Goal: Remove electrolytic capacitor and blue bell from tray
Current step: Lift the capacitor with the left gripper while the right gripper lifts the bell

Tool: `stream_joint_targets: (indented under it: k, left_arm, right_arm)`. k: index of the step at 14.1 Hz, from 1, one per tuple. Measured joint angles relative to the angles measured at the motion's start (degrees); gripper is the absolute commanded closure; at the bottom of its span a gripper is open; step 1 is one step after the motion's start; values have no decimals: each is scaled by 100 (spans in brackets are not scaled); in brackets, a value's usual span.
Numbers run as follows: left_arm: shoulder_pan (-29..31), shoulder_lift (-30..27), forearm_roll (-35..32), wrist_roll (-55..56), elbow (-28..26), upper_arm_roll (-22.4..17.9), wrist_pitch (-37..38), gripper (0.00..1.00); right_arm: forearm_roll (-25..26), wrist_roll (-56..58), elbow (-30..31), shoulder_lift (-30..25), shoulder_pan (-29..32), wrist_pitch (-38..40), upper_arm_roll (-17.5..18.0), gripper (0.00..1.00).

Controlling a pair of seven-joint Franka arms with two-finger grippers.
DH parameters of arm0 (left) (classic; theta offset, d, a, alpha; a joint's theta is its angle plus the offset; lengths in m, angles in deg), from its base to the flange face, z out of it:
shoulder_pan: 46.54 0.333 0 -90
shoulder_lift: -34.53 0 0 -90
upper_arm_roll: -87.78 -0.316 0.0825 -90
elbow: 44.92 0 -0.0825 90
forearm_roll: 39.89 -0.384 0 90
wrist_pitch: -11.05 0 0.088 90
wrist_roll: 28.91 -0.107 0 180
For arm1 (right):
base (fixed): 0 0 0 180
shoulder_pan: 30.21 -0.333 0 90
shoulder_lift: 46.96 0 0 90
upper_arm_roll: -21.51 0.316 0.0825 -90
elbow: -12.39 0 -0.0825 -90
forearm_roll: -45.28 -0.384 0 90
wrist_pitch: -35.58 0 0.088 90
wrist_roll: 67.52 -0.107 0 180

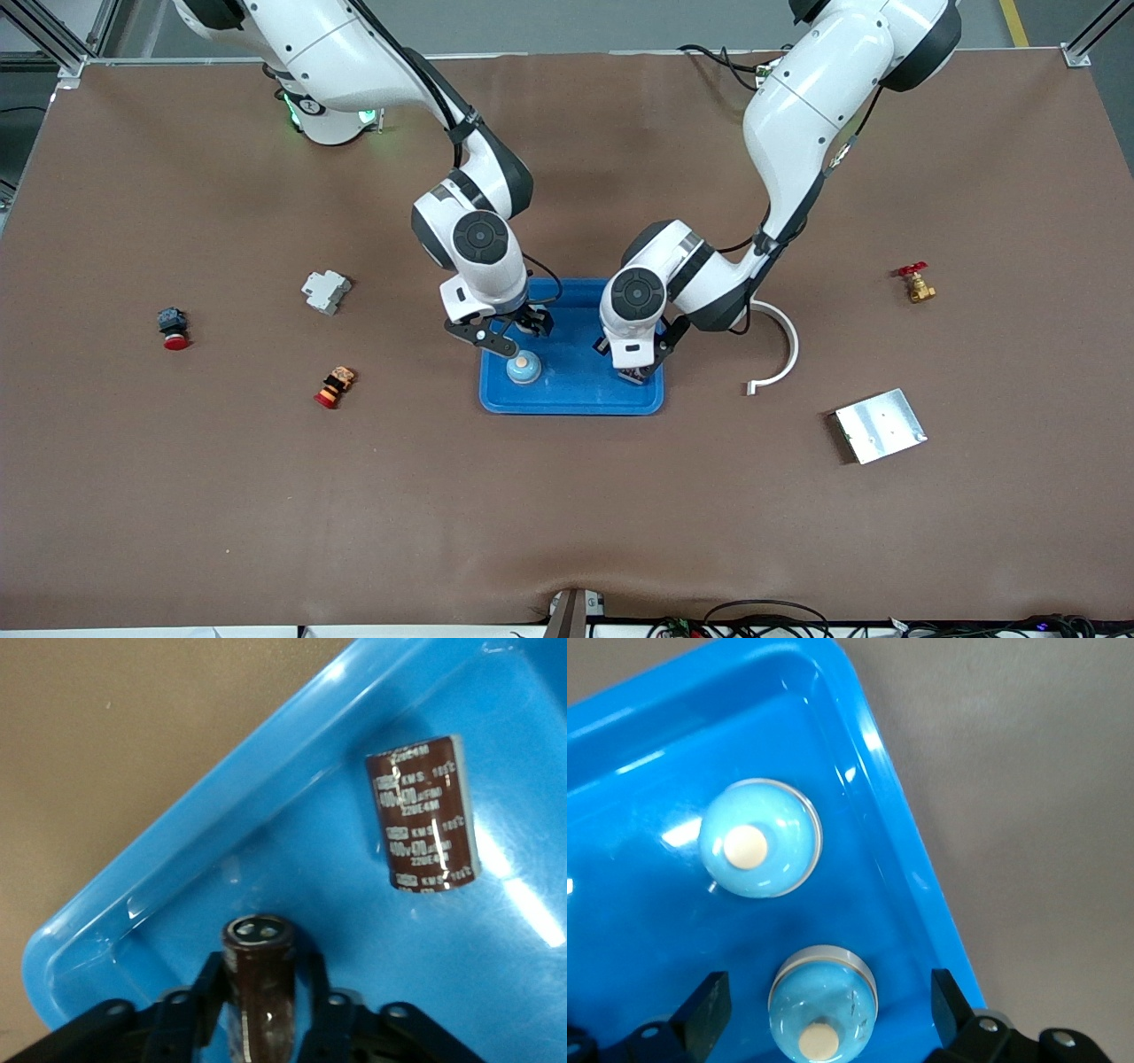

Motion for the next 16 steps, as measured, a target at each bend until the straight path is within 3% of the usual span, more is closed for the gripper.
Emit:
stream_joint_targets:
  k: [8, 12, 16]
  left_arm:
    - [12, -55, 0, 4, 17, -5, 56, 100]
    - [133, -472, -10, -42, 74, -10, 505, 100]
    - [476, -925, -11, -912, 32, -9, 1097, 100]
  right_arm:
    - [0, -304, 2, 305, -200, -292, -1, 0]
    - [1, -363, 2, 322, -266, -315, -1, 0]
    - [2, -378, 2, 355, -270, -338, -2, 0]
